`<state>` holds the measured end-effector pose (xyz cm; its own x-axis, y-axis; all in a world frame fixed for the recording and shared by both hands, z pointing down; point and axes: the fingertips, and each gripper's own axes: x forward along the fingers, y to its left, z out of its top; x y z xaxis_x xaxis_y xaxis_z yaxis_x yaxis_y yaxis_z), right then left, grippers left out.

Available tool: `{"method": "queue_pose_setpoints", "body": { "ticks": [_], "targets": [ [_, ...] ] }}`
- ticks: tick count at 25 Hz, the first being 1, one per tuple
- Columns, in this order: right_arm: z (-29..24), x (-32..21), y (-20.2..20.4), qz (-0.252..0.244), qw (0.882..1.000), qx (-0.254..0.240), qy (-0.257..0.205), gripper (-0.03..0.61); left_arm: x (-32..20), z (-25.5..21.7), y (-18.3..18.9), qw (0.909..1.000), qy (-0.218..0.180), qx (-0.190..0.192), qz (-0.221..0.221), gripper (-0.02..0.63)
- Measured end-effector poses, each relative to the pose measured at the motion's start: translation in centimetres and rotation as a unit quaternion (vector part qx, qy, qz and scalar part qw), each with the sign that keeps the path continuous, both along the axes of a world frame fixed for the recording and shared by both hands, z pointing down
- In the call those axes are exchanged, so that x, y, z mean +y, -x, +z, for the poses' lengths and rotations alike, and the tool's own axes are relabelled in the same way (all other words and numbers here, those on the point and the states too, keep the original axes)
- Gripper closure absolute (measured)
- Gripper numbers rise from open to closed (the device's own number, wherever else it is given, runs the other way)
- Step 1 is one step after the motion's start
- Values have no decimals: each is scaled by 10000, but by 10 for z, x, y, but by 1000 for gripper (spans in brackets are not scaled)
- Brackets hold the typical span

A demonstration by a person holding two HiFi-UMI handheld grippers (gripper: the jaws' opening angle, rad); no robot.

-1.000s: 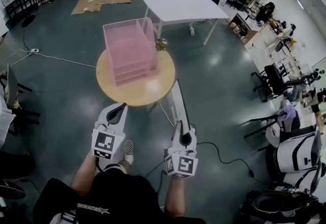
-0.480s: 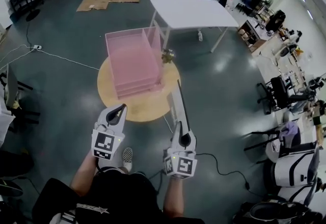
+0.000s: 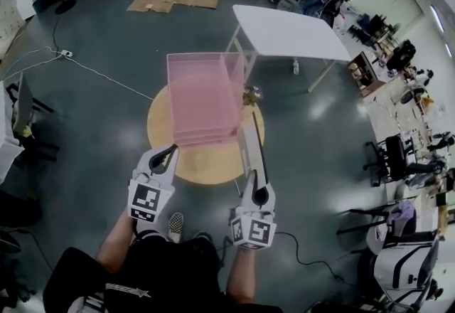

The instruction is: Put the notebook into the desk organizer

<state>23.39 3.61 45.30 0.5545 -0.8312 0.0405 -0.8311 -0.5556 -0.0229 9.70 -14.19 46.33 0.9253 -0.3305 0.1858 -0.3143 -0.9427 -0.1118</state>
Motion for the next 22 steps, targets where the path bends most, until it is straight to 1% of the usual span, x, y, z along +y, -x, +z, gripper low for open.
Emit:
{"method": "queue_pose_setpoints", "body": {
  "ticks": [7, 13, 18, 22],
  "targets": [
    [-10, -37, -16, -407, 9991, 110, 1, 565, -26, -4, 3, 9989, -3, 24, -462, 603],
    [-13, -81, -35, -987, 9948, 237, 72, 565, -51, -6, 3, 9942, 15, 70, -1071, 603],
    [-11, -119, -48, -1482, 9874, 488, 257, 565, -68, -1, 1, 9877, 78, 67, -1558, 603],
    [-2, -148, -61, -1811, 9794, 787, 428, 565, -76, 6, -2, 9826, 119, 24, -1856, 603]
  ]
}}
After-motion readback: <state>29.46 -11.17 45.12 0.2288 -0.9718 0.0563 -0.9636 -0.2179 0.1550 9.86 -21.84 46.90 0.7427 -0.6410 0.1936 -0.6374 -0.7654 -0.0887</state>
